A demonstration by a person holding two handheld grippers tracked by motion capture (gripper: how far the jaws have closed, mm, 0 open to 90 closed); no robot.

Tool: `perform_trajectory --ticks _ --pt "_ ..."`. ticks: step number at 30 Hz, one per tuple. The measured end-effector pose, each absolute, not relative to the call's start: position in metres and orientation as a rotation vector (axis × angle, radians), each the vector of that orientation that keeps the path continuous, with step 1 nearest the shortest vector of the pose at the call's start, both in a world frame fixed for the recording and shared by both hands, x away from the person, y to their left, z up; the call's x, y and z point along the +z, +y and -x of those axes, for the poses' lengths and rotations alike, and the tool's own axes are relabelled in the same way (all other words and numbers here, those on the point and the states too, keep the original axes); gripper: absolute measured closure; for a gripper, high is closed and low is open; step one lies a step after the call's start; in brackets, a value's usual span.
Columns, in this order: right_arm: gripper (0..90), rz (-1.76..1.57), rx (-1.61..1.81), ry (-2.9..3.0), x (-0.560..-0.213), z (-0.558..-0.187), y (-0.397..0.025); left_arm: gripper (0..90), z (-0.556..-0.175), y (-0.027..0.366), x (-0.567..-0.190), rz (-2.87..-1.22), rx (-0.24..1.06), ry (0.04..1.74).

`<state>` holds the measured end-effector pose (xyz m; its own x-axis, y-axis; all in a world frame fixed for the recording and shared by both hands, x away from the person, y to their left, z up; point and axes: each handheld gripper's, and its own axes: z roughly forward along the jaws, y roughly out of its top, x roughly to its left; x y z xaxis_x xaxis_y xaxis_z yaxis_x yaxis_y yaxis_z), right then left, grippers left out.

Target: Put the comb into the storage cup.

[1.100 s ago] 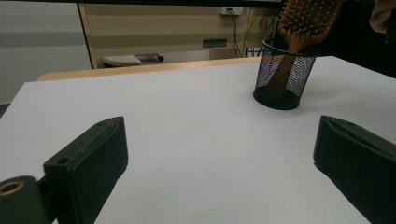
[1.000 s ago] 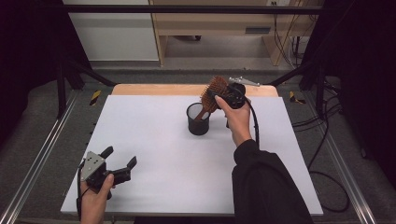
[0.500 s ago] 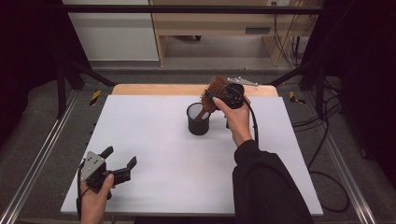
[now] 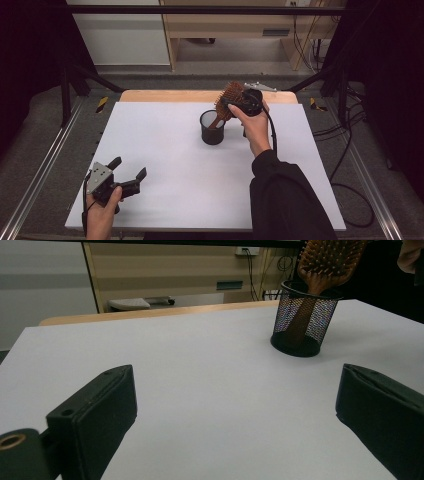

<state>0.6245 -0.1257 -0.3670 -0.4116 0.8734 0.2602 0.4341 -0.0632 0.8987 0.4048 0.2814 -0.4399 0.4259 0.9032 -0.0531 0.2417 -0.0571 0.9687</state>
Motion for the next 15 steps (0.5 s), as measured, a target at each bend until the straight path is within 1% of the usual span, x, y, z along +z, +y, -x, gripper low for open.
perform_trajectory --ticks 8,15 --pt "8.5 -1.386 1.444 1.793 -0.364 -0.622 -0.13 3.3 -0.405 0.282 -0.44 -1.568 0.746 1.041" --pt "6.9 -1.363 1.486 1.757 -0.356 -0.616 -0.133 3.2 -0.405 0.282 -0.44 -1.568 0.749 1.041"
